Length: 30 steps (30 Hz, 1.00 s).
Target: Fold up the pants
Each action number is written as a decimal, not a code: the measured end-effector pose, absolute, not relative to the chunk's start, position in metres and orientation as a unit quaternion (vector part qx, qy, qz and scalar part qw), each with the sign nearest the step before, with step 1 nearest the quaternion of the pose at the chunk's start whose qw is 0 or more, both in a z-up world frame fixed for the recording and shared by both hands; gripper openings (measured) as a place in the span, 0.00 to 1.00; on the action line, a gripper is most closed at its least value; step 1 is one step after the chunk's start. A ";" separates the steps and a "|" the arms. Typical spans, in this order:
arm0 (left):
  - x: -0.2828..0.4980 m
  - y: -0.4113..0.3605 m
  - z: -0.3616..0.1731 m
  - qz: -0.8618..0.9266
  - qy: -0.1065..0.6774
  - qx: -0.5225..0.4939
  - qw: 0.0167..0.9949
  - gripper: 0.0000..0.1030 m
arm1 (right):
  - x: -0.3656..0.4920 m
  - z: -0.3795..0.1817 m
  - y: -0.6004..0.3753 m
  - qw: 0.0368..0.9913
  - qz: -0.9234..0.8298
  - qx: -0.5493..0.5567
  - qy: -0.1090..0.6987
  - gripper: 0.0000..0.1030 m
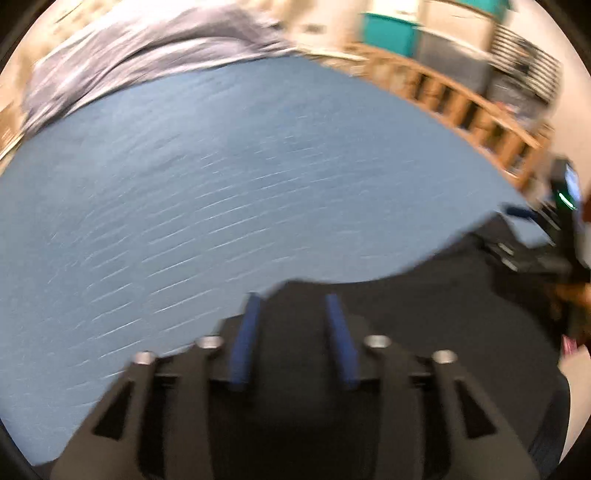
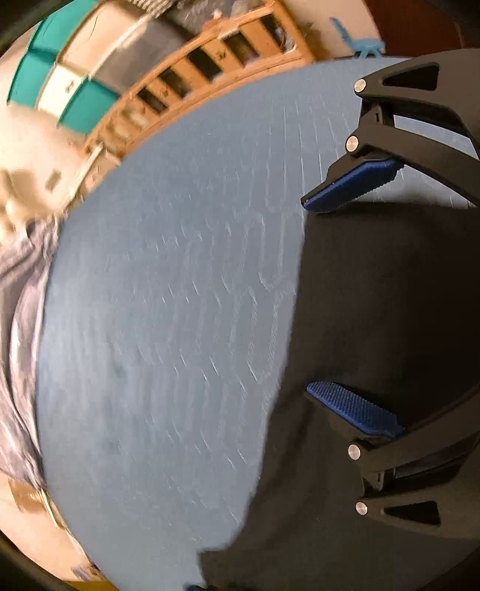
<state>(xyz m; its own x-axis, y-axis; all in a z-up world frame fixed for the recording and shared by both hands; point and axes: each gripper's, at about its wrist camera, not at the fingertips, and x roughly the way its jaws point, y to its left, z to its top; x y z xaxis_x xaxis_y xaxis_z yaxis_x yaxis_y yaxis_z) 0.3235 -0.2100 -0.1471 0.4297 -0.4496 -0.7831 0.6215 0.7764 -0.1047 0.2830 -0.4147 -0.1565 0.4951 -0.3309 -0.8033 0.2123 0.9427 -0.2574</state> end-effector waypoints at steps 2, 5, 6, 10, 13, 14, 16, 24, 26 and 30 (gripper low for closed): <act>0.310 -0.245 -0.158 -0.347 0.436 0.128 0.820 0.54 | 0.282 -0.156 -0.423 0.860 -0.162 -0.060 0.479 0.85; 0.332 -0.272 -0.178 -0.297 0.454 0.193 0.817 0.60 | 0.274 -0.151 -0.436 0.851 -0.206 -0.088 0.474 0.85; 0.342 -0.268 -0.172 -0.272 0.451 0.180 0.831 0.59 | 0.267 -0.147 -0.440 0.851 -0.220 -0.091 0.467 0.85; 0.351 -0.233 -0.134 -0.223 0.425 0.117 0.869 0.59 | 0.217 -0.109 -0.451 0.867 -0.260 -0.073 0.418 0.89; 0.312 -0.194 -0.110 -0.249 0.410 0.068 0.875 0.63 | 0.170 -0.097 -0.422 0.895 -0.200 -0.061 0.395 0.89; 0.296 -0.196 -0.107 -0.250 0.401 0.067 0.879 0.65 | 0.155 -0.095 -0.409 0.900 -0.183 -0.060 0.390 0.89; 0.255 -0.182 -0.106 -0.236 0.383 0.065 0.891 0.65 | 0.125 -0.098 -0.386 0.911 -0.147 -0.049 0.383 0.89; 0.115 -0.172 -0.164 -0.221 0.406 0.163 0.872 0.72 | 0.054 -0.153 -0.437 0.847 -0.283 -0.049 0.447 0.87; 0.106 -0.171 -0.162 -0.212 0.386 0.166 0.882 0.72 | 0.037 -0.152 -0.457 0.839 -0.319 -0.048 0.438 0.88; 0.103 -0.180 -0.141 -0.218 0.362 0.166 0.891 0.72 | 0.013 -0.127 -0.472 0.856 -0.323 -0.012 0.403 0.91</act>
<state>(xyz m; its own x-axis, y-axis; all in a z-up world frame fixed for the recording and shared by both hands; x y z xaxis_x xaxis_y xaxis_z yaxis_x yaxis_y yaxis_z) 0.1026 -0.1800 -0.1409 0.6420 -0.2685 -0.7181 0.5094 0.8494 0.1379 0.0132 -0.4719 -0.1270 0.4667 -0.5632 -0.6819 0.5432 0.7910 -0.2816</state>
